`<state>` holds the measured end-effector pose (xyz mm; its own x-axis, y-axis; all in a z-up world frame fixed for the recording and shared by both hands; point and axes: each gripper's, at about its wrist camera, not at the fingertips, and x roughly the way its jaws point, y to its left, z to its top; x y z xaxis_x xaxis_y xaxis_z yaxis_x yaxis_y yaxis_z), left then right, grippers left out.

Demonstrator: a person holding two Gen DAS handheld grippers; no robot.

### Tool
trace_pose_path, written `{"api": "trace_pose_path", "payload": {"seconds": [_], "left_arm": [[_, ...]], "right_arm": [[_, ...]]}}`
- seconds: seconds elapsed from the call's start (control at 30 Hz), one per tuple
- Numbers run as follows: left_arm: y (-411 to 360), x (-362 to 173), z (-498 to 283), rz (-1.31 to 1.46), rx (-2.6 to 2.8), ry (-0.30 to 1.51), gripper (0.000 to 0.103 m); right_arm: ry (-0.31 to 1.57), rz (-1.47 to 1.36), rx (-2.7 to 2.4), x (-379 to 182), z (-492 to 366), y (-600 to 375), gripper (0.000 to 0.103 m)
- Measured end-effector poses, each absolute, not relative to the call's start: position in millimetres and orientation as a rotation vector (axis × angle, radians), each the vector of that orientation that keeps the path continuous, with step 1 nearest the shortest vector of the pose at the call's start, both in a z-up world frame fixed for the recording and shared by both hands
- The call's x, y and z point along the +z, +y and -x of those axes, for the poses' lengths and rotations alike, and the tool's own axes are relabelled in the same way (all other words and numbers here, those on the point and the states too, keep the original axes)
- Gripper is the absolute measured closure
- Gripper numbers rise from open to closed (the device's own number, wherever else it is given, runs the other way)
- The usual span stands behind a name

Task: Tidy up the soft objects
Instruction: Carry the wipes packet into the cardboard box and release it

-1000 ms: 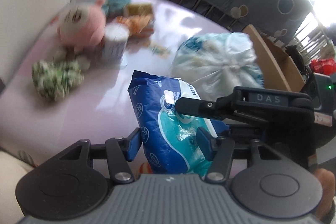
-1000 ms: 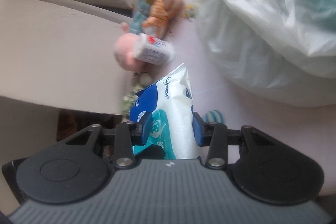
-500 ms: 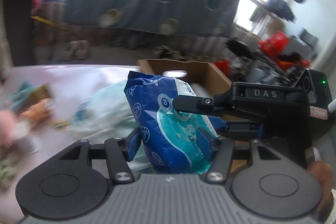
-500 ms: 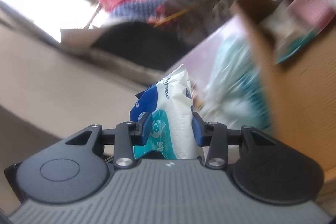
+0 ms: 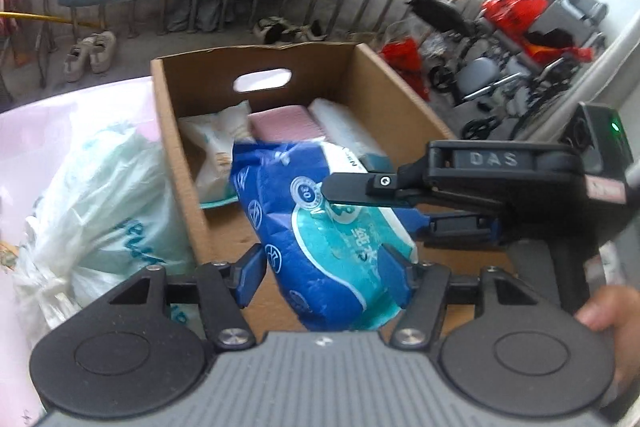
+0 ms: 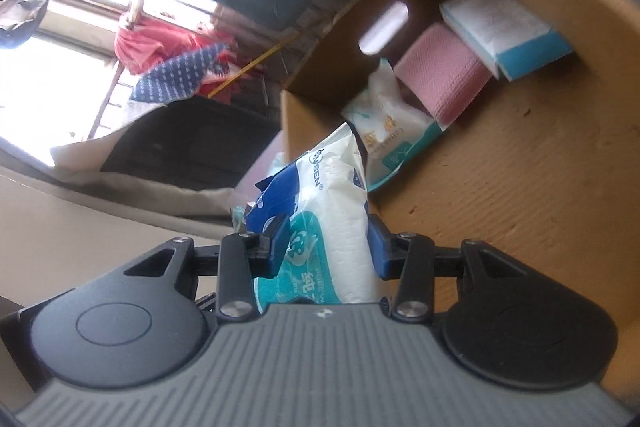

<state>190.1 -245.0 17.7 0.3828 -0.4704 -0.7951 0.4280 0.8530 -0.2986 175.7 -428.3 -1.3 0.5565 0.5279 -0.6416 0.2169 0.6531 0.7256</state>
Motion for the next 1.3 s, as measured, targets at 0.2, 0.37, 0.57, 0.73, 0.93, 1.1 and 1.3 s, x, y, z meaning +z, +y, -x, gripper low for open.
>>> {"api": "trace_pose_path", "payload": {"seconds": [0.2,0.37,0.57,0.73,0.93,1.1,1.3], "left_arm": [[-218.7,9.0,-192.8,0.041,-0.547,1.015,0.040],[-193.4,18.8,-192.6,0.077,-0.548,0.992,0.040],[-156.8,29.8,-180.4,0.124,-0.537,0.950,0.037],[-119.3,25.1,-158.9,0.149,-0.500,0.939,0.037],[-75.6,12.5,-133.4,0.159,-0.445,0.941,0.037],[-44.0,1.3,-121.0,0.196,-0.400,0.948,0.037],[-15.0,-5.8,-106.5,0.213,-0.348,0.937,0.037]], "right_arm": [[1.105,-0.837,0.103,-46.9,-197.2,-435.9,0.062],[1.101,-0.768,0.074,-42.0,-196.6,-433.9,0.063],[1.118,-0.536,-0.043,-25.0,-195.9,-431.1,0.063],[1.241,-0.528,-0.086,-46.6,-203.2,-437.1,0.062],[1.319,-0.593,-0.053,-49.6,-195.3,-419.2,0.062],[1.321,-0.595,-0.061,-54.9,-195.4,-397.4,0.063],[1.284,-0.613,-0.070,-58.4,-198.7,-388.5,0.063]]}}
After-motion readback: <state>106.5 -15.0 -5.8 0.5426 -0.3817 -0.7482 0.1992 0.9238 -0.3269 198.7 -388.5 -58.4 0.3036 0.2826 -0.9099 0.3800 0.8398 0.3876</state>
